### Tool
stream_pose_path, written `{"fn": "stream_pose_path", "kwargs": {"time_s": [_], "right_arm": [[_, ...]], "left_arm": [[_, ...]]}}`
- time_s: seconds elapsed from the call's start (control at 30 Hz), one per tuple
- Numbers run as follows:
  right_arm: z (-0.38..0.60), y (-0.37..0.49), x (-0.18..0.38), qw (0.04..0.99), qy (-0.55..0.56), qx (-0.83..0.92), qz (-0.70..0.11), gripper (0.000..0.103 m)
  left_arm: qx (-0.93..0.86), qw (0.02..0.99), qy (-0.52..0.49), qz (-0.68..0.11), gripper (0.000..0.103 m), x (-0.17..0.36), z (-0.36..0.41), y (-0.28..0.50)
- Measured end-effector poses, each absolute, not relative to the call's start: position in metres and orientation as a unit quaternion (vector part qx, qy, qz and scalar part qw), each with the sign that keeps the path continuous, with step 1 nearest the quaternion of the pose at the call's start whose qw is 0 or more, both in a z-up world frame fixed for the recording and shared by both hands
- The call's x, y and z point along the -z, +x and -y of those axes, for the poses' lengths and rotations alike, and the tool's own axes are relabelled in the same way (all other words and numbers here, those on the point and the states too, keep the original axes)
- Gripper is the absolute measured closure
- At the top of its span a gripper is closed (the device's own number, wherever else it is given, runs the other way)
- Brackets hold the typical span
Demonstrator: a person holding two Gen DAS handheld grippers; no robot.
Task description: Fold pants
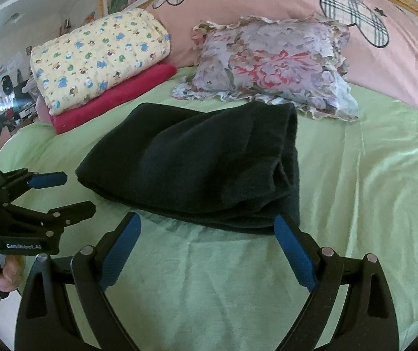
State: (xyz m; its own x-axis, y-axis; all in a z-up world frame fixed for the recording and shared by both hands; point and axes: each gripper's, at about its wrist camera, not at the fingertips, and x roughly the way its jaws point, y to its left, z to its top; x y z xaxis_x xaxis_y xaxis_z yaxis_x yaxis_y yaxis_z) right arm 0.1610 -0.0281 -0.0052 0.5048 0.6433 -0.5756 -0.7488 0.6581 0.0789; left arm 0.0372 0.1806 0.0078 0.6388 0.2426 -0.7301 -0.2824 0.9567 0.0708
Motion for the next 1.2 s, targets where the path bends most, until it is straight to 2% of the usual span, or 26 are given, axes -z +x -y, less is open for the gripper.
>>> {"fn": "stream_pose_path", "kwargs": {"time_s": [1.2], "right_arm": [[0.016,0.171,-0.03,0.856,-0.117,-0.413,-0.288,0.01]], "left_arm": [[-0.154,0.905,-0.016,-0.396,0.018,-0.029,-0.186,0.051]]}}
